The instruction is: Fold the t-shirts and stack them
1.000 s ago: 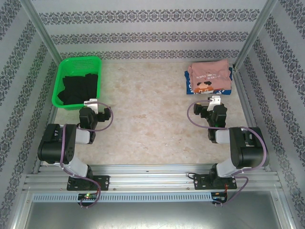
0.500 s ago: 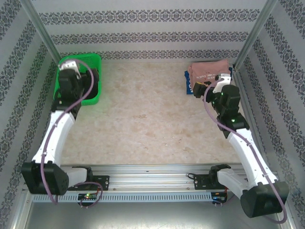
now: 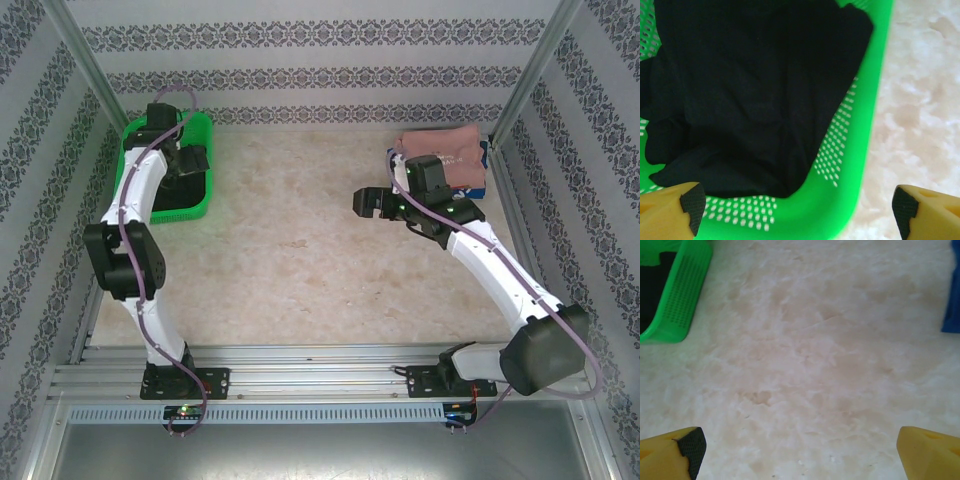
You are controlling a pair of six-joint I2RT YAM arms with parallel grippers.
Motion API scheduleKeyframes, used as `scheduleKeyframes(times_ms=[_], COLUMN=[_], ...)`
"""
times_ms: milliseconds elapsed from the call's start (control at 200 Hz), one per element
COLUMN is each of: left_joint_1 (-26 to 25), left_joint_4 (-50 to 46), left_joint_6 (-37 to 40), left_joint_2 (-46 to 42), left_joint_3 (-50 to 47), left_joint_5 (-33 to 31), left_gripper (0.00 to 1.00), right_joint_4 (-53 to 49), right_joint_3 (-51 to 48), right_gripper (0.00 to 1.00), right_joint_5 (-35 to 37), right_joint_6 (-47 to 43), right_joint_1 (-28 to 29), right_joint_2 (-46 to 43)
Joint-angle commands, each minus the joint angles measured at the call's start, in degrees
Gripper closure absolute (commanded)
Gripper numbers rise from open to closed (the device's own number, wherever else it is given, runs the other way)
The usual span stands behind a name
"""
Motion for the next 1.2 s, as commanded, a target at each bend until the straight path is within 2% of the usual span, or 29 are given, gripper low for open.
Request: scheduleKeyframes(times_ms=[0, 190, 295, 390, 570, 624, 664, 834, 924, 1044, 1194], left_joint_1=[2.3, 3.4, 3.5, 3.6, 3.6, 3.7, 3.8, 3.4, 3.2, 1.2, -5.8], left_joint_4=[-3.2, 0.3, 9.5, 14.4, 21.6, 21.8, 21.0, 20.6, 18.3, 18.8, 21.5], left_joint_6=[0.4, -1.6, -4.3, -8.9, -12.5, -12.3, -11.8, -7.3, -6.4, -10.0, -15.0], left_joint_2=[4.1, 12.0, 13.6, 15.8, 16.5, 16.0, 15.1, 1.5, -4.9, -10.7, -11.3], left_joint_3=[4.8, 8.8, 5.9, 4.3, 2.8, 3.6, 4.9, 4.9, 8.1, 14.3, 27.7], left_joint_5=[2.0, 4.9, 10.8, 12.8, 15.8, 17.1, 17.7, 13.9, 14.3, 20.5, 28.2], left_gripper=[0.11, 0.23, 0.26, 0.32, 0.72, 0.92, 1.00, 1.00, 1.00, 1.00, 1.00], right_joint_4=[-2.4, -3.1, -3.1, -2.8, -1.9, -1.6, -1.6, 0.0, 0.4, 1.9, 4.8], right_joint_3=[2.3, 1.4, 1.4, 1.5, 2.5, 2.3, 2.2, 1.0, 0.4, 0.4, 1.3], right_gripper=[0.02, 0.02, 0.02, 0.02, 0.02, 0.02, 0.02, 0.02, 0.02, 0.02, 0.02], right_joint_5=[-3.0, -3.6, -4.3, -4.4, -4.0, -3.6, -3.2, -2.2, -1.4, -1.6, -2.0], right_joint_6=[0.9, 1.8, 2.3, 2.9, 3.4, 3.5, 3.7, 4.8, 5.0, 5.9, 7.6], right_joint_1=[1.1, 1.2, 1.3, 1.5, 2.2, 2.3, 2.4, 2.7, 2.7, 2.3, 1.2], right_joint_2=[0.1, -1.5, -1.8, -1.8, -2.3, -2.4, -2.4, -3.2, -3.0, -2.0, 0.1])
